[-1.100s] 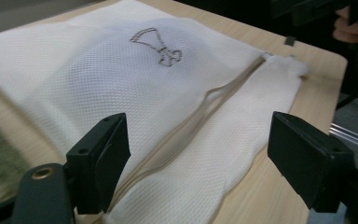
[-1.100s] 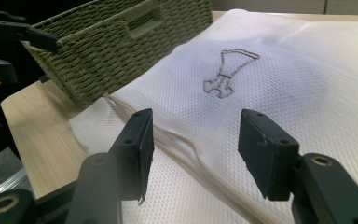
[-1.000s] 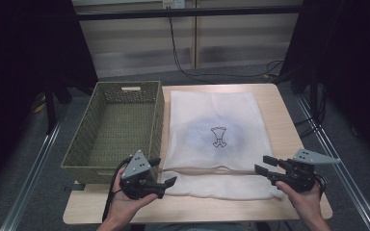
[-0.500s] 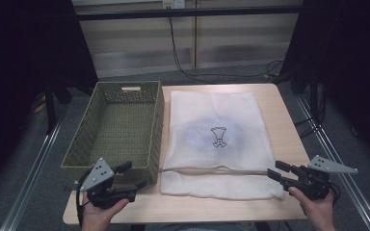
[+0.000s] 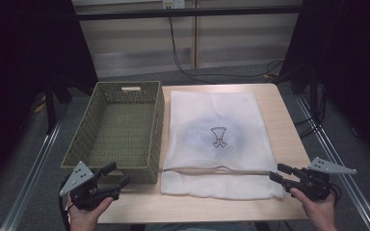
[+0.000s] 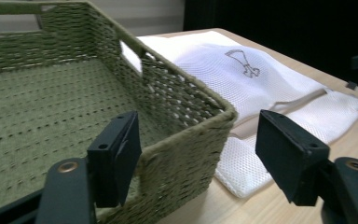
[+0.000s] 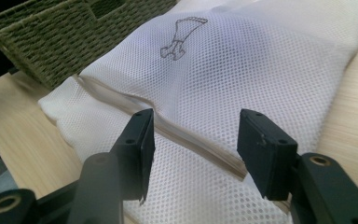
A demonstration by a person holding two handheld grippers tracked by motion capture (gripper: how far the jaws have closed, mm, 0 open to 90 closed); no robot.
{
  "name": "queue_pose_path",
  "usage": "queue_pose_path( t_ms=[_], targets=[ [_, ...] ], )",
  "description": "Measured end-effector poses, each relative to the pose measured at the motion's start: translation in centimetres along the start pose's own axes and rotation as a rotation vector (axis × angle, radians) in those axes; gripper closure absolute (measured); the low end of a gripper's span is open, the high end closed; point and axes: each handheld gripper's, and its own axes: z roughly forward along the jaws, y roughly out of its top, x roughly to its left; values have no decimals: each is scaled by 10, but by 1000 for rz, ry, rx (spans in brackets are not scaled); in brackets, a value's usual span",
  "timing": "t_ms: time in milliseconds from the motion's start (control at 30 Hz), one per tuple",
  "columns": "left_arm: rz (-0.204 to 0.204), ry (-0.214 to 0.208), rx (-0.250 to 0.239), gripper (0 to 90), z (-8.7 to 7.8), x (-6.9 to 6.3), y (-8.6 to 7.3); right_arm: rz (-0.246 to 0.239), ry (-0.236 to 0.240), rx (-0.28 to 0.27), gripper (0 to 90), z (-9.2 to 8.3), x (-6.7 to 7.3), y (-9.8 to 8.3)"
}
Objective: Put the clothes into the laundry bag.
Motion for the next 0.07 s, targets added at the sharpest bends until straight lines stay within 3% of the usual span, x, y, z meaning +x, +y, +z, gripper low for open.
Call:
queue_pose_path(
  t_ms=[67],
  targets=[
    [5,-2,7,319,1,-1,0,-13,11,23,459,5,3,1]
  ],
)
